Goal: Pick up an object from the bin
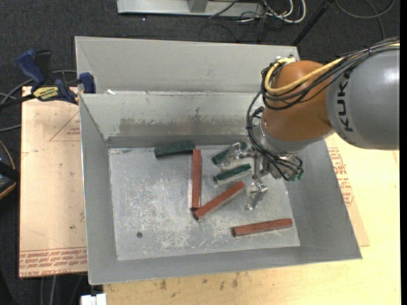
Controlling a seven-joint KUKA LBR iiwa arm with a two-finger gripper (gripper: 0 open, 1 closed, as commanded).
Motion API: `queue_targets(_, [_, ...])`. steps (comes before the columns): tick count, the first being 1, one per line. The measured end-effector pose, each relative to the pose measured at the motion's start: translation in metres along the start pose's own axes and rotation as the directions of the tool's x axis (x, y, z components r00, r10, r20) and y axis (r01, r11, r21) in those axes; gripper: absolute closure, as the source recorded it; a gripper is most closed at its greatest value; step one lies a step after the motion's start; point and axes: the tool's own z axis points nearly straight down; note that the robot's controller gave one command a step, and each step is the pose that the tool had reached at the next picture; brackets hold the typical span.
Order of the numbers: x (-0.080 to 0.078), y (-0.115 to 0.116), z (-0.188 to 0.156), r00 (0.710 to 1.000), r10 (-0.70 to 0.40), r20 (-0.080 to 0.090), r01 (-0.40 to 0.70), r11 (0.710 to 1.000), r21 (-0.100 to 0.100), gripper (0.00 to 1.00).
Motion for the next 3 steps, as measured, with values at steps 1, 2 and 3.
queue_targets(1, [-0.023,-0.009,0.045,0.968,-0.25,0.006,0.25,0.968,0.005,0.0])
queue_targets(2, [-0.023,-0.012,0.061,0.985,-0.172,0.013,0.172,0.985,0.005,1.0])
queue_targets(3, [-0.023,-0.012,0.061,0.985,-0.172,0.013,0.172,0.985,0.005,1.0])
